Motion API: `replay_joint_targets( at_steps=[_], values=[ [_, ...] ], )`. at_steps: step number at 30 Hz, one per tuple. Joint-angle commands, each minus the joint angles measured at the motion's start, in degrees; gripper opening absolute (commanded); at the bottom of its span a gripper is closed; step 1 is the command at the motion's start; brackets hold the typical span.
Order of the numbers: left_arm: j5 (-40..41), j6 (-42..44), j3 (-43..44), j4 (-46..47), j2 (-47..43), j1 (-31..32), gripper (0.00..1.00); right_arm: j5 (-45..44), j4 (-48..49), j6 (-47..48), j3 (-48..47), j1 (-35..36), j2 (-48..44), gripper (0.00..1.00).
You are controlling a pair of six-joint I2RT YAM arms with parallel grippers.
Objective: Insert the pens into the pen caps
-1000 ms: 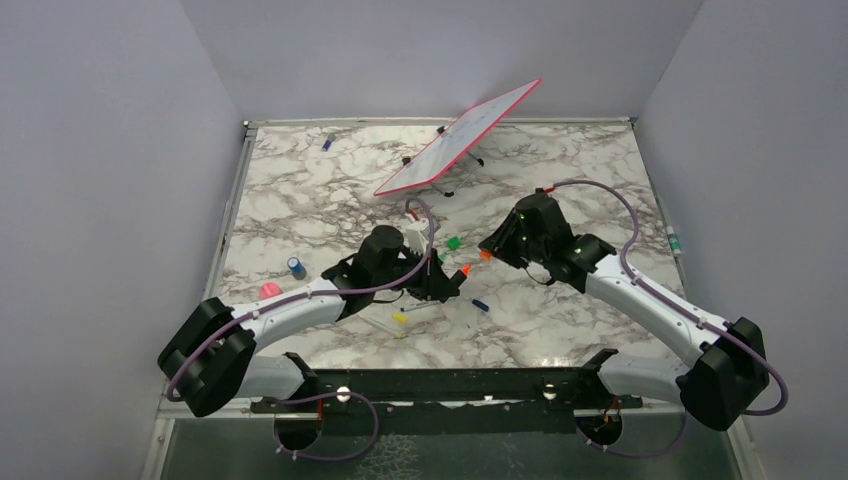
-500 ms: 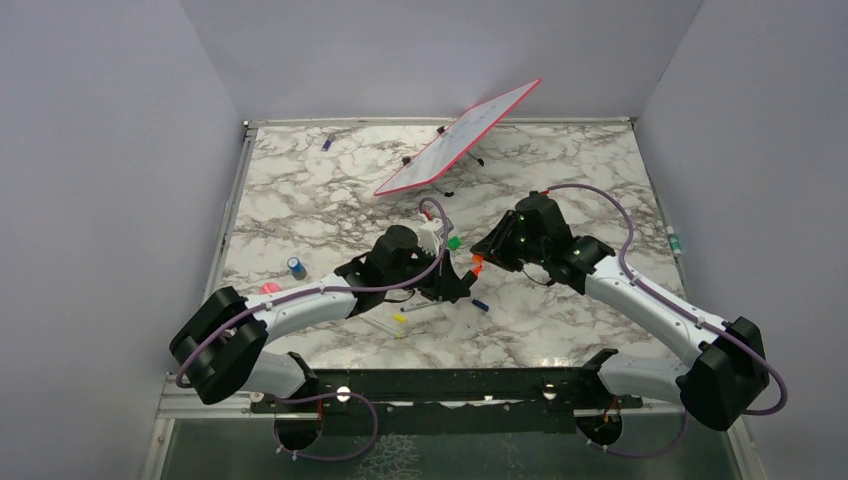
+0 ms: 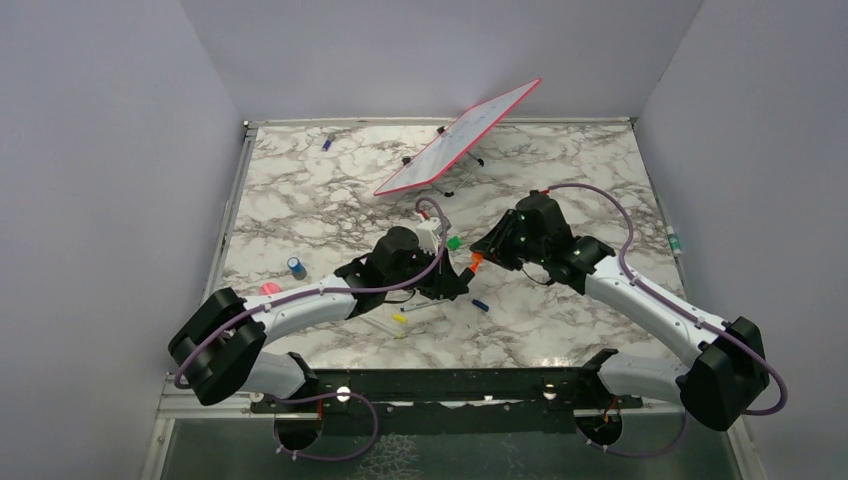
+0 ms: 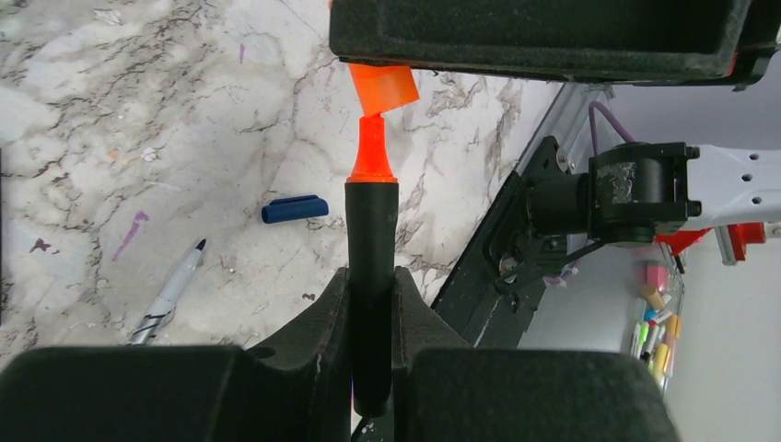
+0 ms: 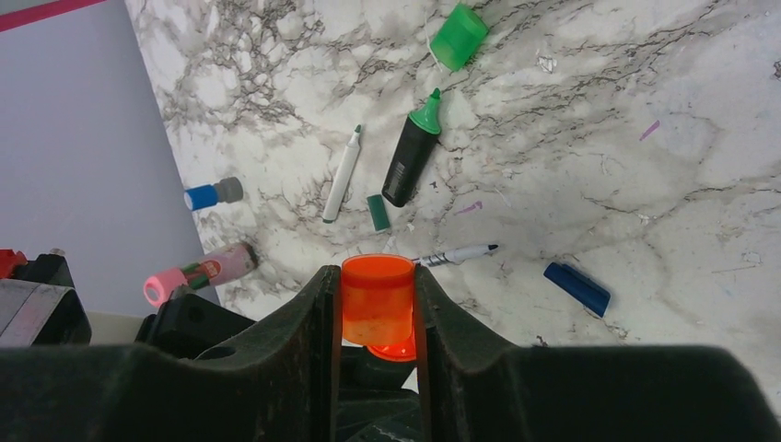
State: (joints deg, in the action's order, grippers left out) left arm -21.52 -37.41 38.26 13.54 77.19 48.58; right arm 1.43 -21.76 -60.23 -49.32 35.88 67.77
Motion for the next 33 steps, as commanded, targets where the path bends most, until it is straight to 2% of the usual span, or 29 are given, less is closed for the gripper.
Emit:
replay_joint_targets(
  at_steps=[1,19,28,33],
  values=[
    [3.39,-0.30,1.60,0.04,-3.39,0.16,0.00,-0.78,0.78,-0.12,0.91,0.07,-0.22,0.34],
    [0.08,-1.44,0.31,1.88,-3.81,0.11,0.00,-1.09,1.94,0.31,1.42,0.15,1.33,0.34],
    [2.80,-1.88,-0.31,-1.45,-4.13,0.13,0.00,-6.06,2.36,-1.33,1.13,0.07,0.66,0.34],
    [0.17,-1.87,-0.79,1.24,-4.12,0.13,0.00,-6.05,2.95,-0.86,1.09,0.07,1.52,0.34]
  ],
)
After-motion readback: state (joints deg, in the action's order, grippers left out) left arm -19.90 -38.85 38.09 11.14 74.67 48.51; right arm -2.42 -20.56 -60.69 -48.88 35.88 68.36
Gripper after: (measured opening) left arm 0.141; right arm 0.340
